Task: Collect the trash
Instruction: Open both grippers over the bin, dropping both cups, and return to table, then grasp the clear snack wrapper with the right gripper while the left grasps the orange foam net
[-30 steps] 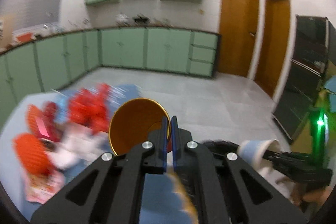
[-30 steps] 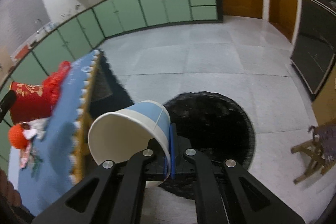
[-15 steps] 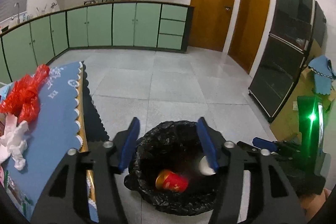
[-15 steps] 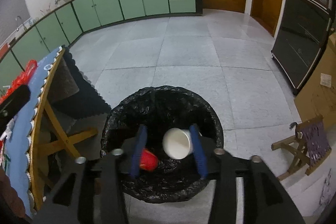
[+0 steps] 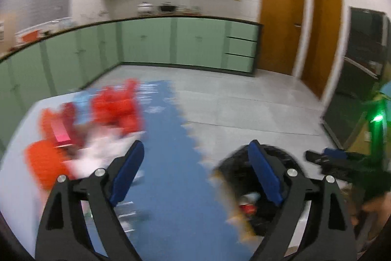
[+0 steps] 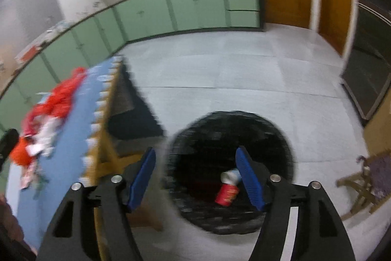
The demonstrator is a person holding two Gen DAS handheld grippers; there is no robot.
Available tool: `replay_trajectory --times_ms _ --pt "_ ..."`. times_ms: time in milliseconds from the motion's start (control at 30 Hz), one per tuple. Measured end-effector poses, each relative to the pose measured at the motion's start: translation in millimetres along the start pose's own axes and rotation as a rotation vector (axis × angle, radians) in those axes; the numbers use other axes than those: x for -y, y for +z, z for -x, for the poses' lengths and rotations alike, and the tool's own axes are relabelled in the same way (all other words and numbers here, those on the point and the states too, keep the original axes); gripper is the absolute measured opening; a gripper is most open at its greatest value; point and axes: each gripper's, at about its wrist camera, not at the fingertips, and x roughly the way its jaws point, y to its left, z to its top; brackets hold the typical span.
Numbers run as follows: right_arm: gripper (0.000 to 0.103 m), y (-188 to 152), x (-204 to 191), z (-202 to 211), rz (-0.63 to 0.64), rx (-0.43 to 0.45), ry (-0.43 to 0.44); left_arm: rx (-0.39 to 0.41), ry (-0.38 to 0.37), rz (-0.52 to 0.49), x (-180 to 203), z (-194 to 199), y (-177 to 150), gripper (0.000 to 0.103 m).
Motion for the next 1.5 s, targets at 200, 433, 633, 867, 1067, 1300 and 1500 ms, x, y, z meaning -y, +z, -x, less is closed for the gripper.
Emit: replay_trajectory --times_ms 200,433,633,867,1067,1300,1500 --pt "0.073 -9 -111 1 0.154 -0.018 0.246 0.020 0.311 0.077 -94 46 -13 0.086" --pt "0.074 -33 -195 -16 0.292 -0.103 0.342 0.002 0.410 0.122 -144 63 -19 0.086" --pt "0.074 -48 -227 -28 0.352 -0.165 0.369 -0.033 0.383 0.175 -167 49 -29 0.086" --pt "0.059 -57 -246 -47 0.363 -0.219 0.358 -0.011 0.405 0.183 -186 54 -34 0.086" --pt "0.019 -59 -250 -50 0.374 -0.226 0.335 -0.025 0.389 0.198 -189 45 -39 0.086" --pt "0.006 -55 -246 -43 0.387 -0.174 0.293 -0.037 0.355 0.194 -175 36 -42 0.086" --pt "0.006 -46 -231 -40 0.361 -0.148 0.269 -0.043 0.345 0.184 -163 21 -42 0.084"
